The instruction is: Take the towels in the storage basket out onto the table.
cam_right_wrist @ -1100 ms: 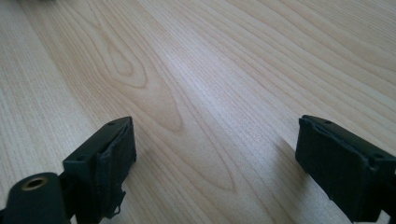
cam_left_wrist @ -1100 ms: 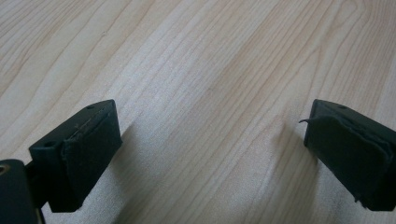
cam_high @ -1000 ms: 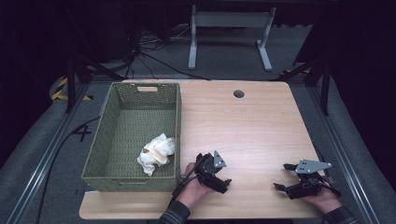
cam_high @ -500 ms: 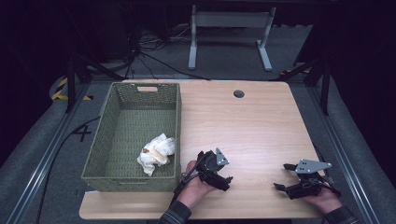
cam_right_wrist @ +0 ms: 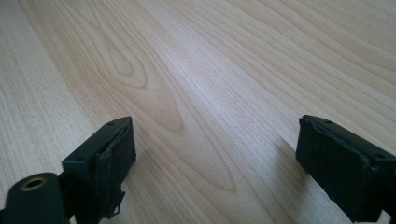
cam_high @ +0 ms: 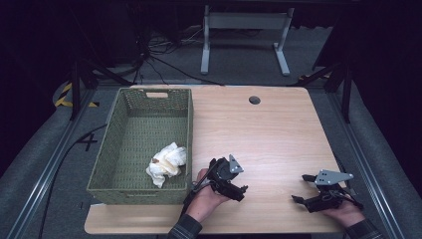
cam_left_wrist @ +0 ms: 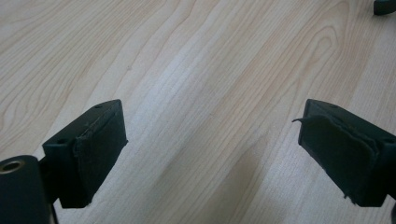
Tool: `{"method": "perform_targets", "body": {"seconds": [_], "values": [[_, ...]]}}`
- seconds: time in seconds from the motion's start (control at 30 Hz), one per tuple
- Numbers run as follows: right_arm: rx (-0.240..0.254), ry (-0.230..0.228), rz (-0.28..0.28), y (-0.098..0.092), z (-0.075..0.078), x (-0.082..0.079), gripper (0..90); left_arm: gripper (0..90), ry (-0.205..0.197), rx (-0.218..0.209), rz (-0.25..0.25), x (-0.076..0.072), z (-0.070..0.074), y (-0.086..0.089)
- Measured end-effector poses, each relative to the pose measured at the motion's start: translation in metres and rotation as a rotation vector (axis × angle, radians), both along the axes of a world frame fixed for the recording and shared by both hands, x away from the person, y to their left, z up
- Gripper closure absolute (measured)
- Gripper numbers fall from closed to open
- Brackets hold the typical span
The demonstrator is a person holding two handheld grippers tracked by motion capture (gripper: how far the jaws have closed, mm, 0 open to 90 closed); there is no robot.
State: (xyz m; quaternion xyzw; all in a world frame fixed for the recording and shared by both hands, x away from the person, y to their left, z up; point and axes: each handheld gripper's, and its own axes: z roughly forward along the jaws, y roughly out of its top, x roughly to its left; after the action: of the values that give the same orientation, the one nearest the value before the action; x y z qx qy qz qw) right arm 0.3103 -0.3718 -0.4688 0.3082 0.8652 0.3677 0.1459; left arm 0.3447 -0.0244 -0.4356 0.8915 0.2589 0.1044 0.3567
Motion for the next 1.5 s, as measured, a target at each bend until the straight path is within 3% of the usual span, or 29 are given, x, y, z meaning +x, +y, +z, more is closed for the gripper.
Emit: {"method": "perform_targets", "body": {"seconds": [0.23, 0.33, 0.7, 0.87, 0.93, 1.5], "values": [[0.000, 0.000, 0.000, 0.000, 0.000, 0.000, 12.3, 8.1, -0.004, -0.002, -0.003, 0.000, 0.010, 0.001], [0.000, 0.000, 0.000, 0.000, 0.000, 0.000, 12.2, 8.6, 0.004, -0.029, -0.003, 0.000, 0.015, 0.004], [0.000, 0.000, 0.000, 0.000, 0.000, 0.000, 12.2, 8.6, 0.010, -0.029, -0.017, 0.001, 0.032, 0.005], [0.000, 0.000, 0.001, 0.000, 0.000, 0.000, 12.2, 8.6, 0.004, -0.048, -0.022, 0.005, 0.045, 0.011], [-0.001, -0.001, 0.002, 0.000, 0.000, 0.000, 12.2, 8.6, 0.010, -0.074, -0.024, 0.007, 0.051, 0.014], [-0.001, -0.002, 0.001, 0.000, 0.000, 0.001, 12.2, 8.6, 0.014, -0.085, -0.065, 0.020, 0.078, 0.030]]}}
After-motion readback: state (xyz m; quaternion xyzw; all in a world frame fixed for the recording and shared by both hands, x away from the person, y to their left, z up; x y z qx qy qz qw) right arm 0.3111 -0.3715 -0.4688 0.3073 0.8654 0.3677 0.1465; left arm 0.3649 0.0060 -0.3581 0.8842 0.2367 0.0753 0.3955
